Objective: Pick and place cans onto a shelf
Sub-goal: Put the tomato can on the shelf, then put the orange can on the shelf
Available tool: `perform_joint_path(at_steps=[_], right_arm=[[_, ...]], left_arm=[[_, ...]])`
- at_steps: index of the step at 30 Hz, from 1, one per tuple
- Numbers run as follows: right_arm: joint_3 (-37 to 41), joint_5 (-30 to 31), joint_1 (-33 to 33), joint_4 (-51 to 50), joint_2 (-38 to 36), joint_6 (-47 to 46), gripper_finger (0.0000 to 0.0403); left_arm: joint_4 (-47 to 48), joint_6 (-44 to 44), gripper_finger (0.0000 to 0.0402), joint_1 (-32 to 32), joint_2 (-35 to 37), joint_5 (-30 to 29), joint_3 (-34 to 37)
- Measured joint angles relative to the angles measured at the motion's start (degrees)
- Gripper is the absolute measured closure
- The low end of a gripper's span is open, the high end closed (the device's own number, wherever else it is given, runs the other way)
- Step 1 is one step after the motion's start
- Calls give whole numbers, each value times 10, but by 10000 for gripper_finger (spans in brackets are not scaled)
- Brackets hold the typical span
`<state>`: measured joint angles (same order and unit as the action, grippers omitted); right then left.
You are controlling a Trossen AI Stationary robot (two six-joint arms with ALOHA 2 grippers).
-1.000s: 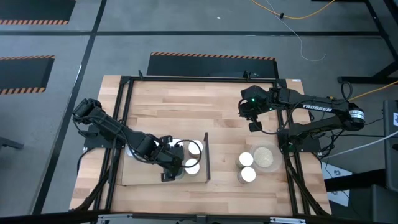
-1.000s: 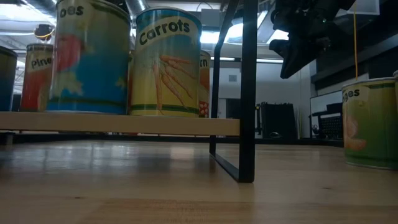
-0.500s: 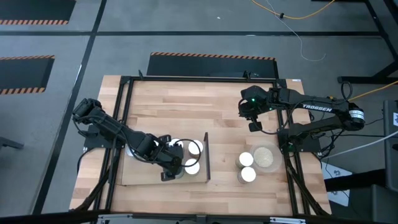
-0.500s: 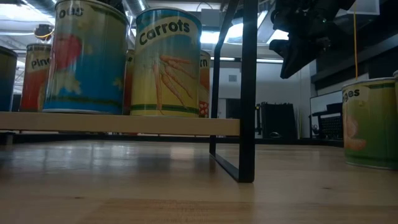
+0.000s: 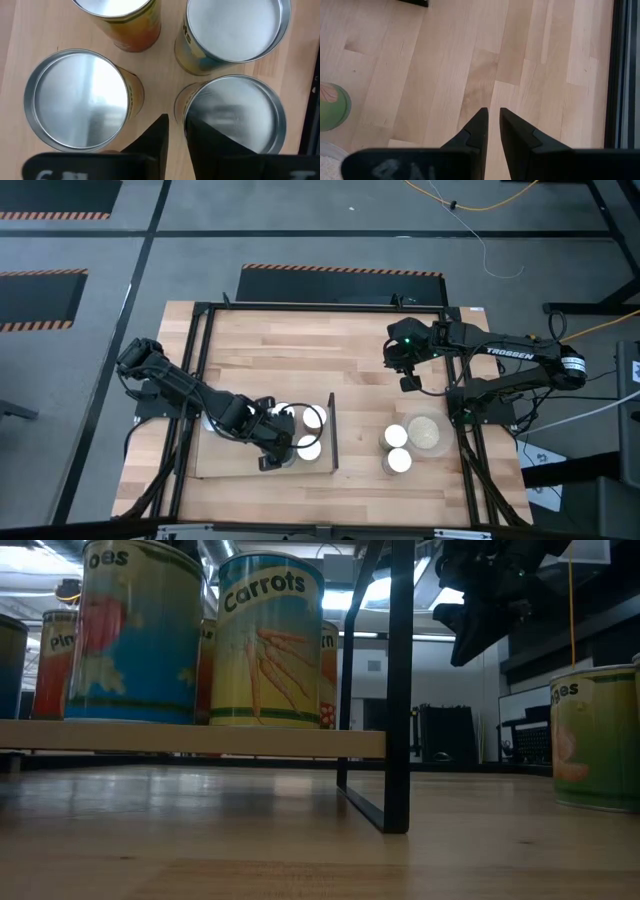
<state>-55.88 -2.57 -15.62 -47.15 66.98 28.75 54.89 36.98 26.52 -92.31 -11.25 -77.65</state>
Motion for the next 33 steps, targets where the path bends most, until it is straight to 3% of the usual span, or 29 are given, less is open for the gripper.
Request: perform_joint_path(at_steps=[15,24,30,33], right_arm=[[0,0,0,1,0,0,350],[0,-4,0,41,0,0,350],[0,-105,0,126,0,-3,350],[0,-172,4,141,0,-60,350]], left_arm=[[3,-16,346,-4,2,3,-54],[11,-110,346,-11,3,-15,-118],[5,-141,346,-30,3,-48,-125],[5,-141,346,-41,3,-52,-125]])
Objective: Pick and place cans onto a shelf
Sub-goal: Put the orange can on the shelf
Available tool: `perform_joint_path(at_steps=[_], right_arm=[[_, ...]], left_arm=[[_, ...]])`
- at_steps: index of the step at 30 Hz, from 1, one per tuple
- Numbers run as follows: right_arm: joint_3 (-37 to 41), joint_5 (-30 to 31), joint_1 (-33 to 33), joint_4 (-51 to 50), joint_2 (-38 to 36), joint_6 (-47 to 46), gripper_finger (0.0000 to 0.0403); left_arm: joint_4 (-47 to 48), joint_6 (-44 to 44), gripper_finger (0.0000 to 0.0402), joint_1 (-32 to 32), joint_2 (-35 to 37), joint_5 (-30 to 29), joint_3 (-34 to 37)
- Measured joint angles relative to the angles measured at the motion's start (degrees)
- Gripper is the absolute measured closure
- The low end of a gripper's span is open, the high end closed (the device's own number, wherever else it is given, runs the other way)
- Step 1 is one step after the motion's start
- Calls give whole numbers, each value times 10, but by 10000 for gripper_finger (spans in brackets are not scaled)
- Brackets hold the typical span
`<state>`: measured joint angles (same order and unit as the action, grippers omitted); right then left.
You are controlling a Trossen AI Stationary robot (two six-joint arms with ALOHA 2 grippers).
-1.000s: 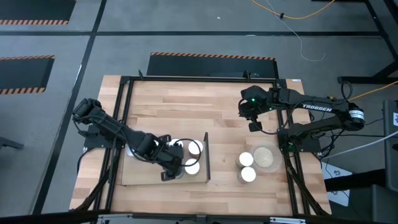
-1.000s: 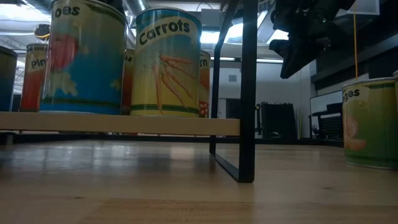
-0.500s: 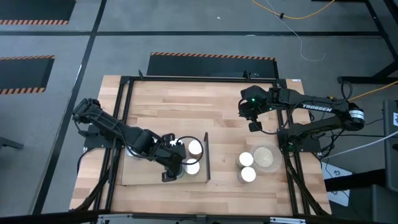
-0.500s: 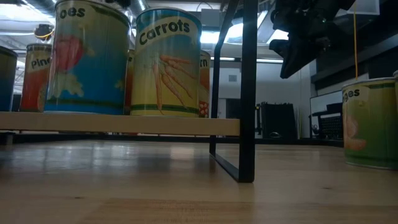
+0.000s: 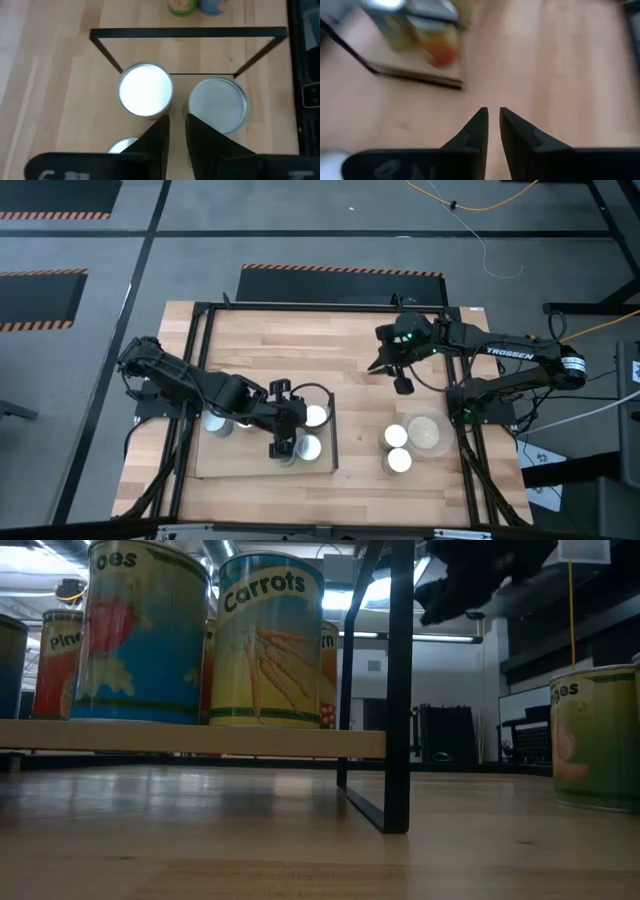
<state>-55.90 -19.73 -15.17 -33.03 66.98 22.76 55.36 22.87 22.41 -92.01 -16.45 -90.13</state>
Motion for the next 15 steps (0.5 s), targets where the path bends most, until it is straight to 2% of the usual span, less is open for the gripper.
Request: perform_joint_path(at_steps=[4,7,15], right_arm=[[0,-111,15,7,0,-105,350],[0,-168,40,8,0,-181,350],[0,-179,140,7,0,-316,350]], left_arm=[[0,0,346,-9,0,0,0],[0,-1,346,-11,0,-2,0],[-1,-6,346,-11,0,-21,0]])
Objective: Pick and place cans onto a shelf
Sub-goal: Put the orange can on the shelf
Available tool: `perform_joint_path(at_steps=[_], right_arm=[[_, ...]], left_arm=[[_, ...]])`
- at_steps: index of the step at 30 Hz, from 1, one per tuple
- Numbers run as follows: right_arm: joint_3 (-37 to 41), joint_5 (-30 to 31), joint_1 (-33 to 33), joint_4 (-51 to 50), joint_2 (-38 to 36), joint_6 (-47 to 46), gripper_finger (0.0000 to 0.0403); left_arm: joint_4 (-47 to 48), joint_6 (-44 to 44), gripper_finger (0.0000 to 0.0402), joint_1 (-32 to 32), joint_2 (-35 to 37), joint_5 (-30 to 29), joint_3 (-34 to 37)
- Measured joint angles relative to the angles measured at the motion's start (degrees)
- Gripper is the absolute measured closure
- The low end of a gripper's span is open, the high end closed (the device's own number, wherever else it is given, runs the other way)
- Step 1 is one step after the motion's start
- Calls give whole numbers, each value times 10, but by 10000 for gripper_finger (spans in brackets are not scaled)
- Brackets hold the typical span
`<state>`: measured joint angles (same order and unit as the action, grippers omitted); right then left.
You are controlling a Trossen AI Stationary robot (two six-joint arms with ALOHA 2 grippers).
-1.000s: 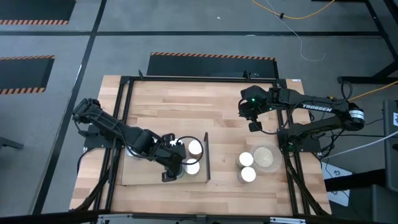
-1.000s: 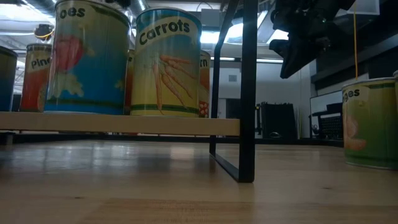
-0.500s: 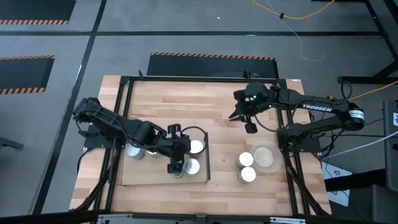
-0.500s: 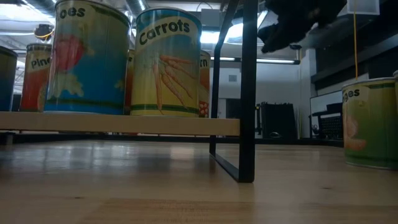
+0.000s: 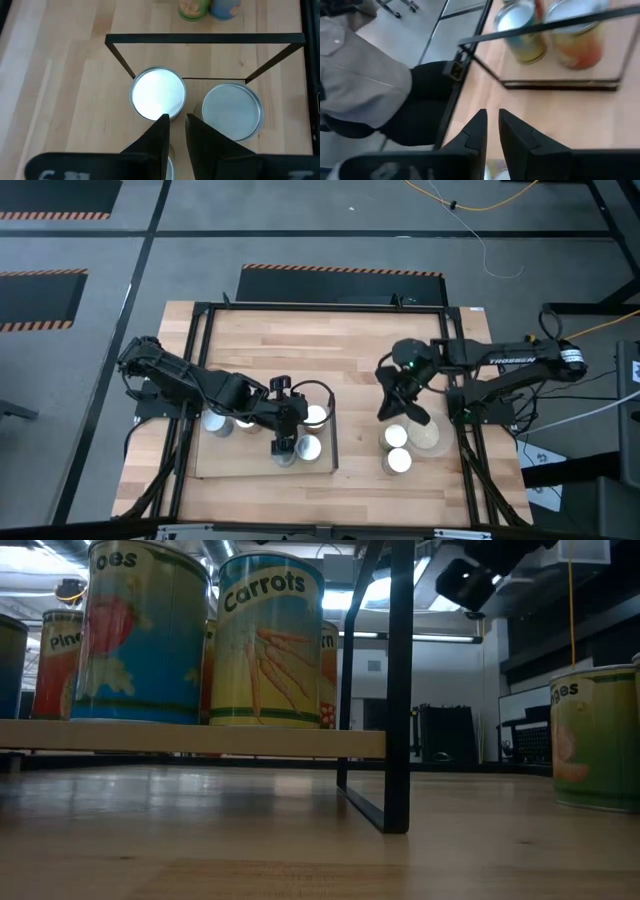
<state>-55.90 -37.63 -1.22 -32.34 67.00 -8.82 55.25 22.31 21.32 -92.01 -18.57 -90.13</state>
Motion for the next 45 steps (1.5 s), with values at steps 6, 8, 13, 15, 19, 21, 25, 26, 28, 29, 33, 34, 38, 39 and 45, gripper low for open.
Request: perform_joint_path(at_steps=[6,8,13,15,19,21,25,26,28,29,33,34,38,39,45], right_arm=[[0,45,57,-30,0,-102,349],[0,76,72,-73,0,-123,349],[0,203,101,-213,0,-159,349],[0,253,106,-257,0,-176,349],[0,305,108,-290,0,-208,349],[0,303,108,-287,0,-209,349],[0,301,108,-283,0,-211,349],[0,301,108,-283,0,-211,349],[0,301,108,-282,0,-211,350],[0,301,109,-281,0,-211,350],[0,301,121,-270,0,-210,350],[0,301,125,-267,0,-210,350],[0,301,137,-261,0,-209,350],[0,301,139,-261,0,-209,350],[0,310,152,-251,10,-209,350]], left_arm=[[0,0,346,2,0,0,0],[0,0,347,2,0,0,0],[0,0,347,2,0,0,0],[0,0,347,2,0,0,0],[0,0,347,2,0,-1,0],[0,0,347,2,0,-1,0],[0,0,347,2,0,-1,0],[0,0,347,2,0,-1,0],[0,0,347,2,0,-1,0],[0,0,347,2,0,-1,0],[0,0,347,2,0,-1,0],[0,0,347,2,0,-1,0],[0,0,347,2,0,-1,0],[0,0,347,2,0,-1,0],[0,0,347,2,0,-1,0]])
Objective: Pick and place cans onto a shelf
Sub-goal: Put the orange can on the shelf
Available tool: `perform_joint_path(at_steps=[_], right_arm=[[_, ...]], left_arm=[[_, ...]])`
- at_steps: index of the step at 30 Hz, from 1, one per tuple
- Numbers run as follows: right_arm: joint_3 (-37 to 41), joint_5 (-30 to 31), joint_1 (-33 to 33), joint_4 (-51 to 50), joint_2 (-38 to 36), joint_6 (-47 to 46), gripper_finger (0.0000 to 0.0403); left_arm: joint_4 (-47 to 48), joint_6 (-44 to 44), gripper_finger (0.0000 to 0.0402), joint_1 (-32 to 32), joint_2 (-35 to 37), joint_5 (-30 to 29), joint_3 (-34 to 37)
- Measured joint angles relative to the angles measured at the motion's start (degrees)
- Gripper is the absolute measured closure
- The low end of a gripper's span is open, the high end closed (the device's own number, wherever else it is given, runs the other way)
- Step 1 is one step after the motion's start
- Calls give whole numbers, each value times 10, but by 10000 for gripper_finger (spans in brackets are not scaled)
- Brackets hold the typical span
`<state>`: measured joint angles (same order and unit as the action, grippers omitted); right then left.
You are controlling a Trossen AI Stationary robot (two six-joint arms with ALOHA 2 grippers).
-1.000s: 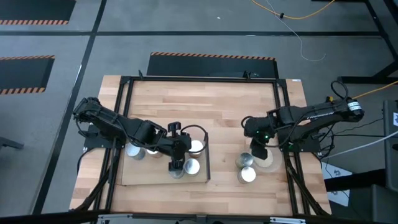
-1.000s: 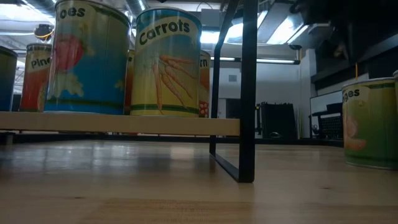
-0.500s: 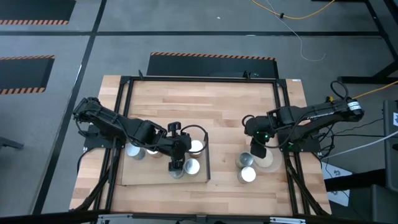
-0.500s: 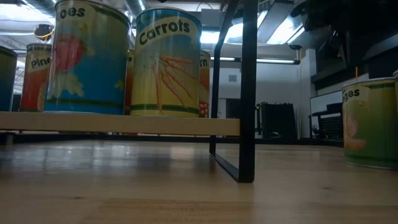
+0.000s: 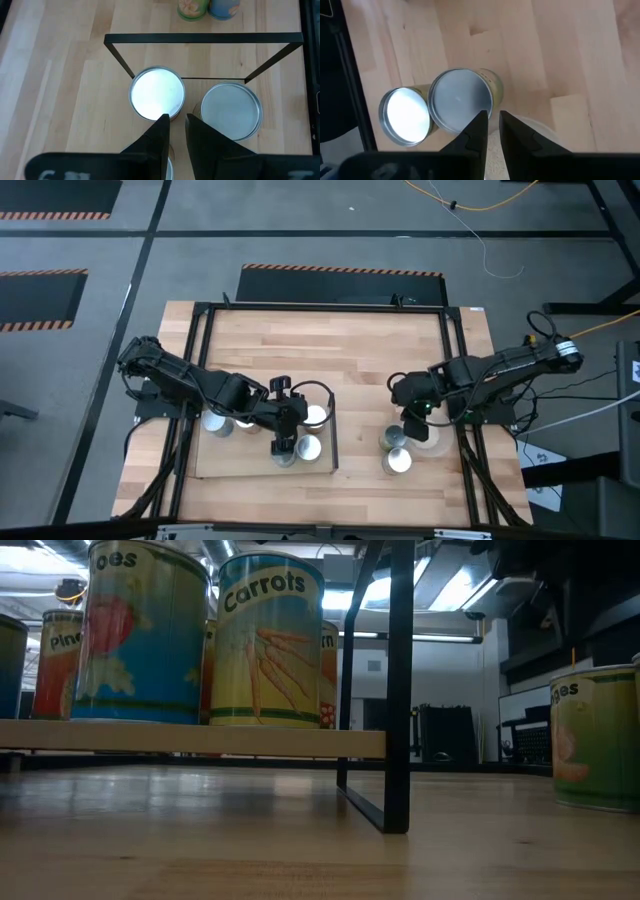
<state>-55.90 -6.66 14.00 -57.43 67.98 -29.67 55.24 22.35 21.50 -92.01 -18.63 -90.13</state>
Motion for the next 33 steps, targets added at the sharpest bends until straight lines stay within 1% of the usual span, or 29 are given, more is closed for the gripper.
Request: perform_joint_path(at_steps=[7,16,19,33], right_arm=[[0,1,13,4,37,2,350],[0,0,14,4,78,17,350],[0,-9,14,5,85,18,350],[0,-9,14,7,92,18,350]], left_arm=[[-1,0,347,0,0,0,0],[-7,0,347,0,0,0,0],[-7,0,347,0,0,0,0],[-7,0,347,0,0,0,0]])
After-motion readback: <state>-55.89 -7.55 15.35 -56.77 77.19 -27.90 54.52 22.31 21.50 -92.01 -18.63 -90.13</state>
